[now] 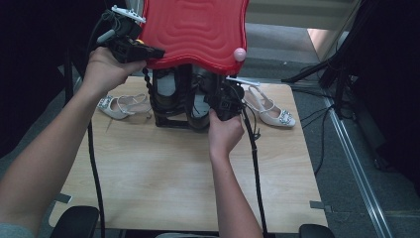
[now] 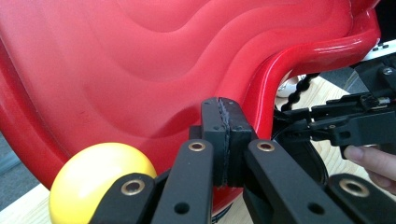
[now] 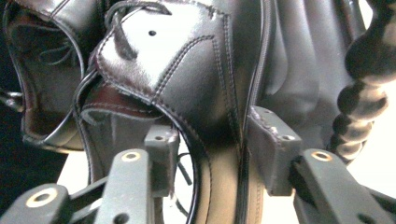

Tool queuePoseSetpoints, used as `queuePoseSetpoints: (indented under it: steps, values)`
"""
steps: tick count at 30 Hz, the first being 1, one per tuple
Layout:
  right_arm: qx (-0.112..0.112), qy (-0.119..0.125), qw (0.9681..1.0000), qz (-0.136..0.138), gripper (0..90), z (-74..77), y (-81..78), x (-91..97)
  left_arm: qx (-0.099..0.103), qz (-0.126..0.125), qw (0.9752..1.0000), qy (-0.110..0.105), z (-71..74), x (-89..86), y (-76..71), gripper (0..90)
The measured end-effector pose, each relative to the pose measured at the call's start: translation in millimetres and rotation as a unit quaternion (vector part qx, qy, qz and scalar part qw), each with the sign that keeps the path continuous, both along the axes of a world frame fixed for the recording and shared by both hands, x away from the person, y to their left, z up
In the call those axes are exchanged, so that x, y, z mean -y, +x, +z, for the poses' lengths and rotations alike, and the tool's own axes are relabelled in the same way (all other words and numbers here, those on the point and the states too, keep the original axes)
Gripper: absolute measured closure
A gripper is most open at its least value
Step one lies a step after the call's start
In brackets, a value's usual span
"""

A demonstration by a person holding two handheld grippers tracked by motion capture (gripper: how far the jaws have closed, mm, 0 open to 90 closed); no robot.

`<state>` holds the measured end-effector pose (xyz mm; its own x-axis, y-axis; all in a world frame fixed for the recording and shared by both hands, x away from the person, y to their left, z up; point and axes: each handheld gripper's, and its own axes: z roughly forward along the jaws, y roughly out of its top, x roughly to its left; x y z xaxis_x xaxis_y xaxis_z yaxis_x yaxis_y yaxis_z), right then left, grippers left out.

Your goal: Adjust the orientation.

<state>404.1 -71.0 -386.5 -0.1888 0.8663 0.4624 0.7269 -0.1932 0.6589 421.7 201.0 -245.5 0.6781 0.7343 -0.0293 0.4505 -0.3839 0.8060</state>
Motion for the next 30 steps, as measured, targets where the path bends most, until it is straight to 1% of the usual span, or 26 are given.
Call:
queuePoseSetpoints:
  steps: [1,2,7,9,10,11,13,14,15,17,19,20,22,23,25,26,27,29,30]
  values:
    - [0.008,-0.001,1.0,-0.001,54.3,0.6,-1.9,0.7,0.0,0.0,1.0,0.0,0.0,0.0,0.0,90.0]
    - [0.011,0.003,0.9999,-0.001,54.2,1.2,-3.8,1.5,0.0,0.0,1.0,0.0,0.0,0.0,0.0,90.0]
    - [0.013,0.005,0.9998,0.012,54.7,5.2,-13.3,4.6,-0.003,0.004,1.0,0.003,0.3,0.7,0.3,90.0]
    - [0.016,0.006,0.9997,0.018,54.7,6.3,-19.0,7.0,-0.003,0.004,1.0,0.002,0.2,1.0,0.4,90.0]
    - [0.019,0.01,0.9996,0.02,54.8,7.0,-22.4,8.1,-0.003,0.004,1.0,0.001,0.2,0.9,0.5,90.0]
    - [0.023,0.01,0.9994,0.024,54.7,7.6,-24.7,8.9,-0.003,0.004,1.0,0.002,0.2,0.8,0.4,90.0]
    - [0.024,0.006,0.9991,0.036,54.9,9.5,-29.7,10.9,-0.003,0.004,1.0,0.002,0.2,0.7,0.3,90.0]
    - [0.027,0.007,0.999,0.036,54.9,10.3,-31.8,11.8,-0.003,0.004,1.0,0.002,0.2,0.7,0.3,90.0]
    - [0.028,0.011,0.9989,0.037,54.8,11.9,-34.7,13.2,-0.003,0.004,1.0,0.002,0.2,0.8,0.3,90.0]
    - [0.031,0.019,0.9982,0.048,54.7,14.7,-39.4,16.3,-0.003,0.005,1.0,0.002,0.2,0.9,0.4,90.0]
    - [0.034,0.014,0.9977,0.057,55.4,17.9,-44.9,18.1,-0.003,0.004,1.0,0.002,0.3,0.8,0.4,90.0]
    - [0.032,0.012,0.9978,0.057,55.4,19.5,-48.4,19.3,-0.003,0.004,1.0,0.002,0.3,0.7,0.4,90.0]
    - [0.041,0.007,0.9973,0.06,56.6,21.0,-55.0,23.7,-0.004,0.005,1.0,0.002,0.2,1.0,0.4,90.0]
    - [0.043,0.007,0.9971,0.063,56.7,21.0,-56.5,25.2,-0.004,0.005,1.0,0.002,0.3,1.0,0.5,90.0]
    - [0.038,0.007,0.9969,0.069,58.8,20.7,-61.5,27.4,-0.004,0.005,1.0,0.003,0.4,0.8,0.3,90.0]
    - [0.038,0.0,0.9966,0.072,60.0,18.8,-65.3,28.8,-0.005,0.004,1.0,0.003,0.5,0.5,0.2,90.0]
    - [0.037,-0.001,0.9964,0.077,62.3,16.3,-68.5,30.0,-0.005,0.004,1.0,0.003,0.5,0.5,0.3,90.0]
    - [0.035,-0.009,0.9965,0.075,63.7,10.9,-74.2,32.7,-0.005,0.004,1.0,0.003,0.5,0.8,0.5,90.0]
    - [0.029,-0.007,0.9966,0.077,65.3,7.2,-76.3,34.5,-0.006,0.005,1.0,0.002,0.5,1.0,0.5,90.0]
